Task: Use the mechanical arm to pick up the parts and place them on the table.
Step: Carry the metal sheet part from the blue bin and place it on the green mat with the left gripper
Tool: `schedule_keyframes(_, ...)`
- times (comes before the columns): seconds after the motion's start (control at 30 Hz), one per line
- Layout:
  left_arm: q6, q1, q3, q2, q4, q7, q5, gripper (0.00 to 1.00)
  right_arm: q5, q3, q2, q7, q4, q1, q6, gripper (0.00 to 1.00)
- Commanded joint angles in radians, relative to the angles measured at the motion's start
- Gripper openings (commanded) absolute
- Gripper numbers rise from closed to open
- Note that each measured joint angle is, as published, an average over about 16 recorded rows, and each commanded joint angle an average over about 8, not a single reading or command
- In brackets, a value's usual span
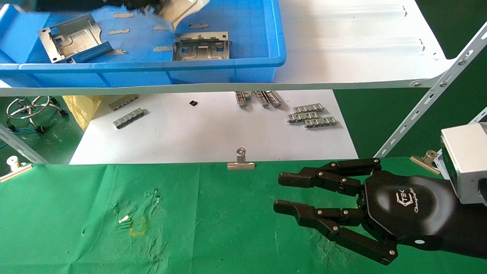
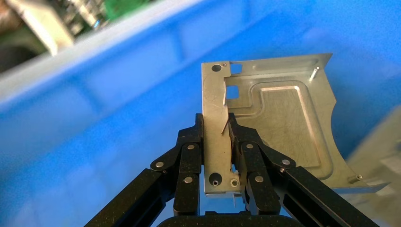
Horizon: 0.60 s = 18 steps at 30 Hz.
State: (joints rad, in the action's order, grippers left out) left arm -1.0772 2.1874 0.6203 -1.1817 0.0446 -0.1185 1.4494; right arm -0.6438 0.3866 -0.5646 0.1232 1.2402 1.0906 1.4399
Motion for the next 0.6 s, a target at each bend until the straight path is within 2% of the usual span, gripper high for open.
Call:
schedule_keyframes(0.03, -0.039, 0.014, -0.008, 0.007, 0.012, 0.009, -0.012, 0.00, 0.000, 0.000, 0.000, 0.000, 0.000, 0.000, 0.000, 1.00)
schedule_keyframes(0.33, -0.448, -0.012, -0.053, 0.077, 0.080, 0.161, -0.101, 0.00, 0.000, 0.000, 0.000, 0.000, 0.000, 0.000, 0.000, 1.00)
schedule_keyframes(0.43, -0.512, -0.040, -0.062, 0.097, 0.107, 0.210, -0.134, 0.00, 0.000, 0.000, 0.000, 0.000, 0.000, 0.000, 0.000, 1.00)
schedule_keyframes(0.6, -0.530, -0.105, -0.044, 0.148, 0.213, 0.238, -0.196, 0.00, 0.000, 0.000, 0.000, 0.000, 0.000, 0.000, 0.000, 1.00)
